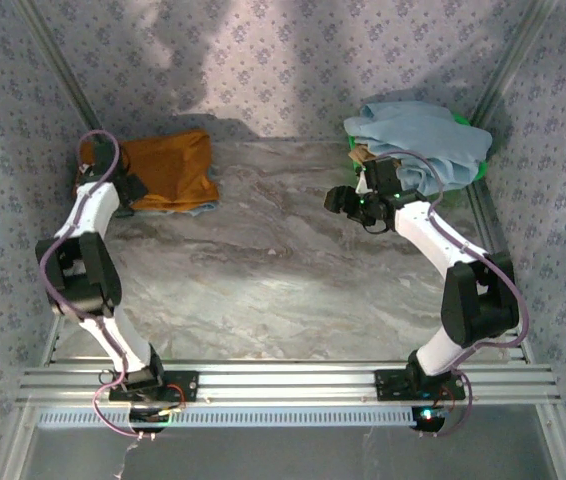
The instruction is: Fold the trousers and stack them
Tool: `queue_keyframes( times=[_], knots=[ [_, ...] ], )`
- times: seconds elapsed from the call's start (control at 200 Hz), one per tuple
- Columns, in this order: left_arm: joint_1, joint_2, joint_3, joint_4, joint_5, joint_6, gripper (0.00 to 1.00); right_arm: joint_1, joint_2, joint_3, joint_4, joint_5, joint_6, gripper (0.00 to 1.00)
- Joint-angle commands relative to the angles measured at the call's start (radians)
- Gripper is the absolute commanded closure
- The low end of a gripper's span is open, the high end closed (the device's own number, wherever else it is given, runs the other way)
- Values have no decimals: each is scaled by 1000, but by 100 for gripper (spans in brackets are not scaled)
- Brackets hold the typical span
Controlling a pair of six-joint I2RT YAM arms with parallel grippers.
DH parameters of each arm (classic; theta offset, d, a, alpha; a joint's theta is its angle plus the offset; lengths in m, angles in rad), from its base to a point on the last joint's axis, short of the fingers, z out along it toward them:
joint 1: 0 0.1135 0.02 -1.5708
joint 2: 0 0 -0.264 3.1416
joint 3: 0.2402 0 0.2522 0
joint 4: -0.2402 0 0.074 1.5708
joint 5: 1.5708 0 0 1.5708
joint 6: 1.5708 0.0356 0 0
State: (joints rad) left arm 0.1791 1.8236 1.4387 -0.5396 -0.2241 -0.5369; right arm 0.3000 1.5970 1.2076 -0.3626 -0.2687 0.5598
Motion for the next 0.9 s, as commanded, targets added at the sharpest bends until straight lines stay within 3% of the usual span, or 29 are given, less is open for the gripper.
queue_keyframes(
  times=[0.0,0.125,0.425,0.64,0.735,0.814,0.894],
  knots=[
    [33,134,100,-42,29,-28,17,5,-3,26,-21,13,-23,32],
    [51,333,316,-156,135,6,27,-5,-3,24,-25,13,-25,32],
    [-43,560,603,-232,194,87,31,-27,-3,15,-19,11,-24,32],
    [-91,624,713,-251,218,137,31,-35,0,5,-15,4,-23,32],
    [-92,597,676,-232,218,140,29,-36,-10,5,-21,7,-26,32],
    [-94,518,595,-185,227,160,25,-35,-30,-1,-24,8,-26,32],
    [-97,411,524,-161,219,179,13,-36,-57,-2,-33,8,-27,31]
  ],
)
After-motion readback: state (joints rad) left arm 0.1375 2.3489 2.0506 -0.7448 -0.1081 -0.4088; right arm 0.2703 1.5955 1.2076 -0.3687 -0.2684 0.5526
